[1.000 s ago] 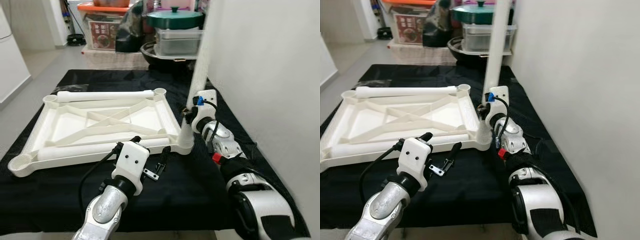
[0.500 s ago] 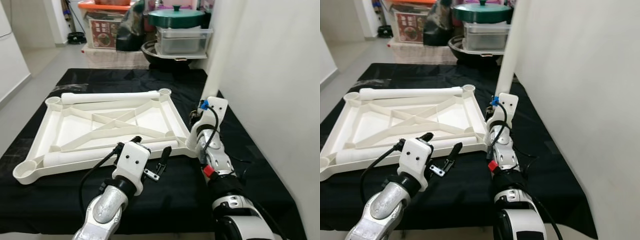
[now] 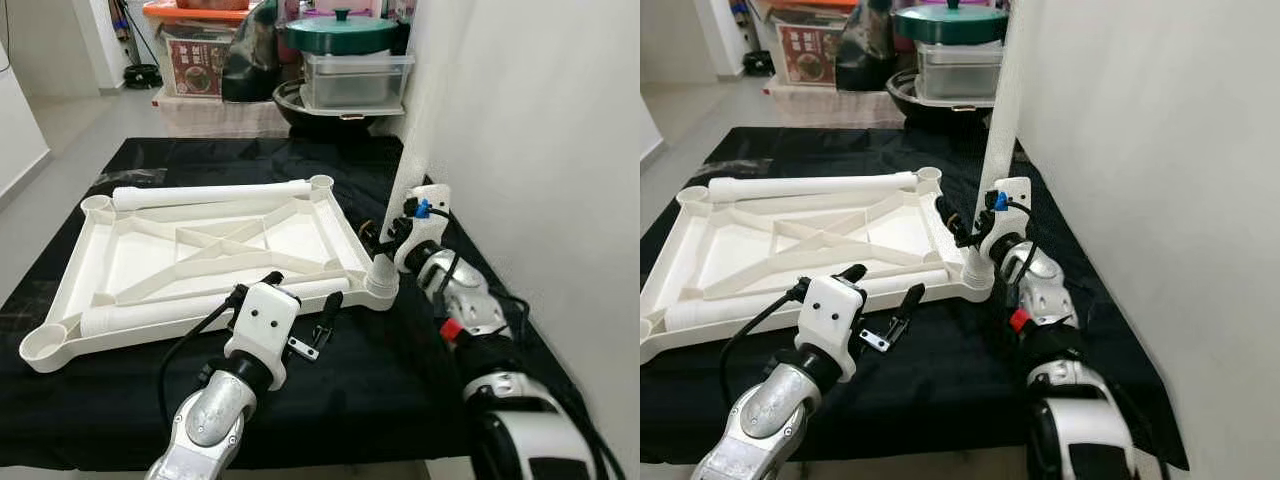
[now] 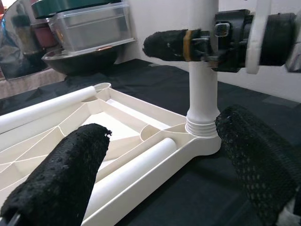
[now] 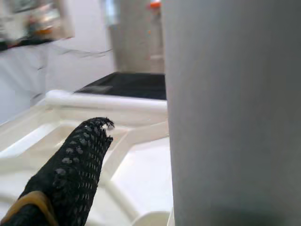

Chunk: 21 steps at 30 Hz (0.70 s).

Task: Building children table

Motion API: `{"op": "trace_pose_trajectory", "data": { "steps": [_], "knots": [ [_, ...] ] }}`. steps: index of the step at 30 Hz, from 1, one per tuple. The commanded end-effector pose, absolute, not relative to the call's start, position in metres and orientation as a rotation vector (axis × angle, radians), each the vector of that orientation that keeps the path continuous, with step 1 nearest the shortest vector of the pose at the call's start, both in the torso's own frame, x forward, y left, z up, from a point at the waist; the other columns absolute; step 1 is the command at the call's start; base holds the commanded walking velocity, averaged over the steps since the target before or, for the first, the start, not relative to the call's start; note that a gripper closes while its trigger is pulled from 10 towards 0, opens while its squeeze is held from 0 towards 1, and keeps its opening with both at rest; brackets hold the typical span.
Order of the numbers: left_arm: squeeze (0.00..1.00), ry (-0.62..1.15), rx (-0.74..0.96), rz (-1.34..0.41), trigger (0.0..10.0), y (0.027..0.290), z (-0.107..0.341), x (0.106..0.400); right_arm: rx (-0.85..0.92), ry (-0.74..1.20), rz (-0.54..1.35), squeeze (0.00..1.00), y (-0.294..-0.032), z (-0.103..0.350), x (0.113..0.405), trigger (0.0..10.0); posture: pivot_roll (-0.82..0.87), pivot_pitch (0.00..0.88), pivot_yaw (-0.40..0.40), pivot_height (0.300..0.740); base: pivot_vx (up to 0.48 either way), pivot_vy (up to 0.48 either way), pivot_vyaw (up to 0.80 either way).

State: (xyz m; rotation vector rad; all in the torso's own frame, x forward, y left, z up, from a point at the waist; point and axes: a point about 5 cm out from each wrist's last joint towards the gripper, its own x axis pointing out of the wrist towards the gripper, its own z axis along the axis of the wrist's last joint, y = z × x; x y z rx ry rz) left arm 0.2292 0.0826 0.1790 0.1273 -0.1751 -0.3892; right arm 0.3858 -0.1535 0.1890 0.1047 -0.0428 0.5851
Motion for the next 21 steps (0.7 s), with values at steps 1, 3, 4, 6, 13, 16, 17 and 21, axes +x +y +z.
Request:
{"op": "trace_pose_trajectory", "data": {
  "steps": [1, 3, 4, 6, 13, 16, 17, 21],
  "knots": [
    [0.00, -0.165, 0.139, -0.391, 10.0, 0.082, 0.176, 0.231, 0.109, 0.004, 0.750, 0.00, -0.140, 0.186, 0.384, 10.0, 0.12, 0.000, -0.057, 0.740, 0.000, 0.000, 0.00],
    [0.00, -0.168, 0.141, -0.386, 10.0, 0.083, 0.177, 0.232, 0.071, 0.063, 0.918, 0.00, -0.133, 0.182, 0.379, 10.0, 0.12, 0.000, -0.060, 0.740, 0.000, 0.000, 0.00],
    [0.00, -0.168, 0.141, -0.386, 10.0, 0.083, 0.177, 0.232, 0.071, 0.063, 0.918, 0.00, -0.133, 0.182, 0.379, 10.0, 0.12, 0.000, -0.060, 0.740, 0.000, 0.000, 0.00],
    [0.00, -0.168, 0.144, -0.381, 10.0, 0.085, 0.177, 0.231, 0.057, 0.093, 1.034, 0.00, -0.126, 0.181, 0.377, 10.0, 0.13, 0.000, -0.064, 0.740, 0.000, 0.000, 0.00],
    [0.00, -0.168, 0.152, -0.375, 10.0, 0.085, 0.177, 0.230, 0.097, 0.115, 1.223, 0.00, -0.116, 0.185, 0.371, 10.0, 0.14, 0.000, -0.073, 0.740, 0.000, 0.000, 0.00],
    [0.00, -0.170, 0.150, -0.375, 10.0, 0.085, 0.178, 0.230, 0.111, 0.107, 1.222, 0.00, -0.115, 0.184, 0.372, 0.0, 0.14, 0.000, -0.072, 0.740, 0.000, 0.000, 0.00],
    [0.00, -0.171, 0.149, -0.375, 10.0, 0.085, 0.178, 0.230, 0.111, 0.075, 1.181, 0.00, -0.114, 0.185, 0.374, 0.0, 0.14, 0.001, -0.067, 0.740, 0.000, 0.000, 0.00],
    [0.00, -0.170, 0.149, -0.375, 10.0, 0.085, 0.178, 0.230, 0.117, 0.046, 1.134, 0.00, -0.114, 0.186, 0.376, 0.0, 0.14, 0.000, -0.066, 0.740, 0.000, 0.000, 0.00]
  ]
}}
